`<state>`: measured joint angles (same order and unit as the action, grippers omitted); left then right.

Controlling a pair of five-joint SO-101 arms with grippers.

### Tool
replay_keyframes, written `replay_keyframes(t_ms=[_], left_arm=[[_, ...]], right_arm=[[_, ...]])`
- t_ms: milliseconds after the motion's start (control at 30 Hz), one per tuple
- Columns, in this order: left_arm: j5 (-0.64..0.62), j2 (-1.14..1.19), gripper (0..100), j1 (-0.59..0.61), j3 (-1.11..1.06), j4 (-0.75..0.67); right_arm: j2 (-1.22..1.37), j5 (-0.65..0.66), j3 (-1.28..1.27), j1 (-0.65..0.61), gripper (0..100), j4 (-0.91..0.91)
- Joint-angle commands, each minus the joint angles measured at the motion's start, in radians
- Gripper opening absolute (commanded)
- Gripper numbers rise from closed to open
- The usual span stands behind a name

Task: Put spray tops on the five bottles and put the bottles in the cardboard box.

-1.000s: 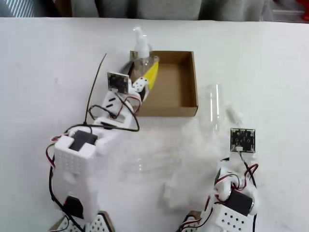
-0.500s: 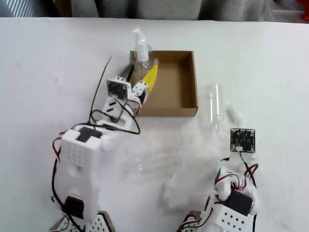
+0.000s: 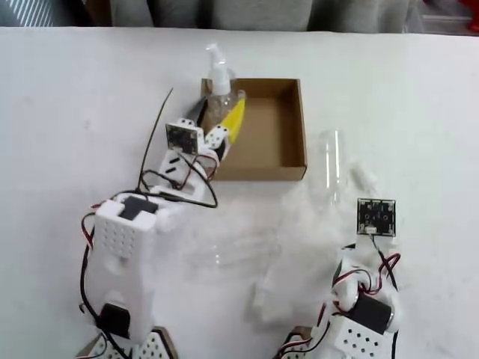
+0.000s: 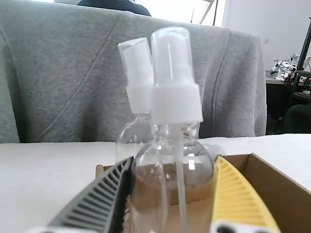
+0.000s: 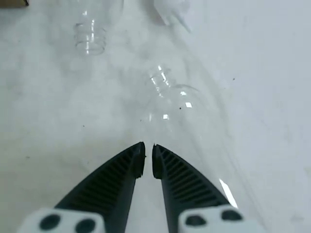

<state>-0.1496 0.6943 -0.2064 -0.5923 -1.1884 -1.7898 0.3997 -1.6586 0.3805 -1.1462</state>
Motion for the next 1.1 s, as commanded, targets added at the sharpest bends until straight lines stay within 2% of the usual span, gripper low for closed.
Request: replay_keyframes(t_ms=[0, 533, 733, 933, 1067], left_arm=[[-0.003, -0.007, 19, -0.016, 0.029, -0.018], [-0.008, -0.010, 19, -0.021, 0.006, -0.018], [-0.012, -0.185, 18, -0.041, -0.137, -0.015], [-0.009, -0.308, 18, -0.035, -0.175, 0.155], [-0.008, -0.309, 18, -0.024, -0.153, 0.170]], right_arm=[[-0.008, 0.012, 0.003, 0.007, 1.8, -0.010], [-0.008, 0.012, 0.002, 0.005, 1.8, -0.010], [-0.008, 0.049, 0.002, 0.002, 1.8, -0.010], [-0.008, 0.051, 0.002, 0.002, 1.8, -0.010], [-0.008, 0.052, 0.002, 0.002, 1.8, -0.010]])
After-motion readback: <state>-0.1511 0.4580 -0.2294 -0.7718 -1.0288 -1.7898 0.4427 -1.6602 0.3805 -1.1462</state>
